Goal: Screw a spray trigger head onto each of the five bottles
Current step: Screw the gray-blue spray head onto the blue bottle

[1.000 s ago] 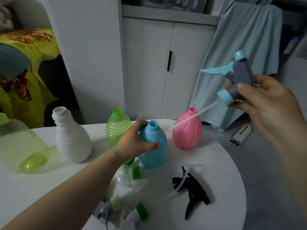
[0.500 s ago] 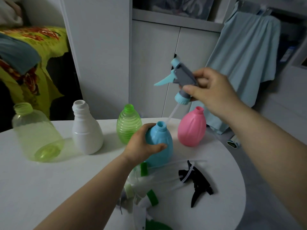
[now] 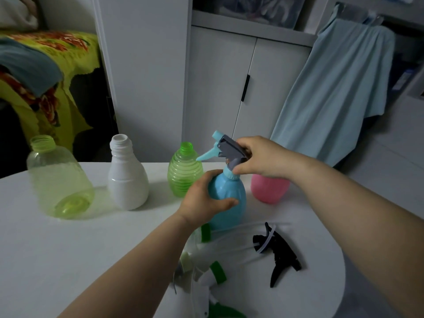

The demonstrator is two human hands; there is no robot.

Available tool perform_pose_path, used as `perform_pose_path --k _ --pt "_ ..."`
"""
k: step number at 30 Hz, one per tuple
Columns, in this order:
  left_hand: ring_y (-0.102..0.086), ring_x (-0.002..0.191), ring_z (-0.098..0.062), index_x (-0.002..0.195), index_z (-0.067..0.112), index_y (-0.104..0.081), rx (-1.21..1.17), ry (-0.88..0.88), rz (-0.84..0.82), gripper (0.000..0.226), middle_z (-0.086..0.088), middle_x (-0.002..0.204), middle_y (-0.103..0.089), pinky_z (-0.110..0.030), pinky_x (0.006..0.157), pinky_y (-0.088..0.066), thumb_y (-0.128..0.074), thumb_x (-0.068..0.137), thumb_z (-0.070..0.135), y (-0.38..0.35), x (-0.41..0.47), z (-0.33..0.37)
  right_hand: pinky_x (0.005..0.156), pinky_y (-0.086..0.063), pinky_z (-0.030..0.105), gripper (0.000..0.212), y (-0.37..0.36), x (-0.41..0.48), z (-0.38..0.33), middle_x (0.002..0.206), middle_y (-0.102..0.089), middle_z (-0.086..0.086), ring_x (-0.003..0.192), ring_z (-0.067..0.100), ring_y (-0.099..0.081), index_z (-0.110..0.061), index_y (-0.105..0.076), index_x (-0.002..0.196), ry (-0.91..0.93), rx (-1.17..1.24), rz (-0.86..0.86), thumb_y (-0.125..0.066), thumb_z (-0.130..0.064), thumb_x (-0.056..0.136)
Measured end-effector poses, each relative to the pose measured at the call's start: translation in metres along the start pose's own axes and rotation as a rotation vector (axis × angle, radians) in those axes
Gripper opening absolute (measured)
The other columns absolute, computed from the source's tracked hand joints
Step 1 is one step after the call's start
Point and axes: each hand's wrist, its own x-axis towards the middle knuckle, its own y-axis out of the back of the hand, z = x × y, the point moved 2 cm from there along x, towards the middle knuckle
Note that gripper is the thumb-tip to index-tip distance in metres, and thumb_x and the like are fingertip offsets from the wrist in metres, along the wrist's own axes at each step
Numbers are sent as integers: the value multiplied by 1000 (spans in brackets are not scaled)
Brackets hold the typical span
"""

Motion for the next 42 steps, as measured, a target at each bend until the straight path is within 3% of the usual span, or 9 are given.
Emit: perform_pose_path --k 10,13,18,22,26,30,34,40,42 --pt "-49 92 -11 115 17 -47 14 -9 9 63 6 99 -51 -15 75 -37 -78 61 20 1 2 -3 49 -33 22 26 -12 6 -8 67 -48 -7 60 9 -46 -21 -45 71 -66 -219 137 -65 -37 70" --pt "-49 90 -12 115 15 -47 10 -29 12 62 7 96 -51 -11 70 -34 -78 61 18 1 2 -4 60 -42 13 22 -6 -1 4 78 -58 -10 70 1 -53 -21 -58 87 -132 103 17 -62 -39 75" --pt "-49 90 -11 113 16 -48 5 -35 12 61 7 96 -51 -9 67 -35 -79 60 19 1 3 -6 81 -45 4 37 -3 -16 24 100 -63 -13 91 -8 -60 -32 -54 97 1 528 -163 -56 0 79" --pt "-48 87 -9 113 15 -48 37 -59 12 62 11 93 -50 1 64 -36 -79 60 19 0 3 -5 83 -48 18 31 -3 -9 15 90 -67 -7 88 8 -63 -27 -55 95 -21 370 18 -64 -6 74" --pt "-48 88 -10 113 16 -48 39 -49 10 62 14 90 -49 -8 66 -34 -79 60 21 2 3 -6 64 -47 13 59 6 -5 -4 108 -65 3 81 9 -60 -22 -32 131 -24 269 30 -60 -23 80" --pt "-49 92 -12 112 17 -49 25 -45 8 61 8 96 -51 -11 71 -34 -79 60 20 1 4 -8 93 -33 13 64 24 -1 -18 148 -27 1 127 17 -40 -25 -33 134 154 -140 2 -37 10 80" --pt "-48 91 -11 113 17 -48 27 -49 22 62 16 89 -48 -9 69 -32 -79 60 21 1 3 -8 108 -25 31 61 18 1 -29 155 -6 -3 137 22 -19 -31 -38 131 248 -653 -227 -45 3 80" --pt "-48 90 -10 114 15 -48 35 -54 22 63 17 88 -47 -7 67 -33 -79 60 20 2 3 -6 100 -28 29 30 22 9 -28 146 -33 3 131 25 -29 -17 -61 108 202 -828 -238 -60 -18 78" --pt "-48 91 -11 115 15 -47 38 -56 21 63 11 92 -48 -9 69 -33 -79 60 20 1 3 -6 70 -38 27 19 19 7 -28 96 -63 -5 88 17 -54 -14 -64 93 146 -708 -241 -61 -25 77"
